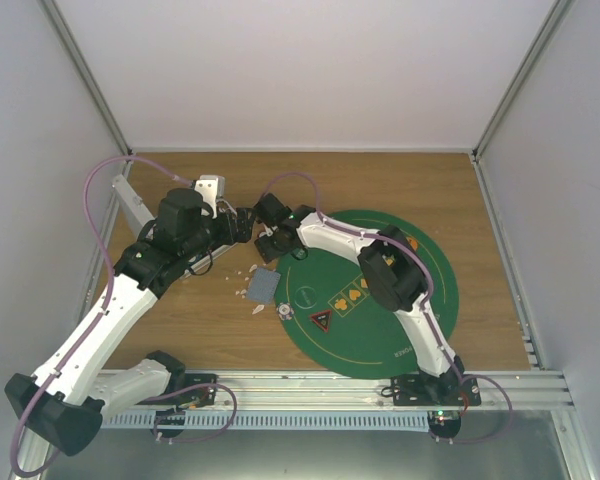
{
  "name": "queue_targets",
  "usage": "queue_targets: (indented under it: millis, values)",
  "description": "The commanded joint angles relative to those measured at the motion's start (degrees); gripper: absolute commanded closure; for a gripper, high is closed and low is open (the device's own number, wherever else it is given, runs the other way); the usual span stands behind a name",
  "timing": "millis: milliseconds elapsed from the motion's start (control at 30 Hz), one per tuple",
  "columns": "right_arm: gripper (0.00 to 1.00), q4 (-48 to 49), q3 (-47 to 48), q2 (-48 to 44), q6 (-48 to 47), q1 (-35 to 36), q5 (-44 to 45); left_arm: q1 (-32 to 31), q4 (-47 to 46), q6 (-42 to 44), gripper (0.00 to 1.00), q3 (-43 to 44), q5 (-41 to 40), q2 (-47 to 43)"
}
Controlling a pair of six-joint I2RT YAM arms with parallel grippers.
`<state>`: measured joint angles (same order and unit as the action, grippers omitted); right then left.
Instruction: Distribute texas hold em gaming equipment
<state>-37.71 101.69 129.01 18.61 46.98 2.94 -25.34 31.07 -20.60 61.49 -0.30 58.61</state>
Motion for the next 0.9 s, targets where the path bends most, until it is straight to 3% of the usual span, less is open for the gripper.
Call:
queue_targets:
  millis: [0, 867]
  values:
    - [0.28, -0.7, 1.8, 2.4, -1.2, 0.4, 1.0, 0.4, -2.3, -0.7, 0.01, 0.1, 0.2, -0.7]
    - [0.41, -2.4, -0.2, 3.6, -5.8, 1.1, 1.0, 0.5, -2.7, -0.8, 0.01, -0.1, 1.3, -1.1]
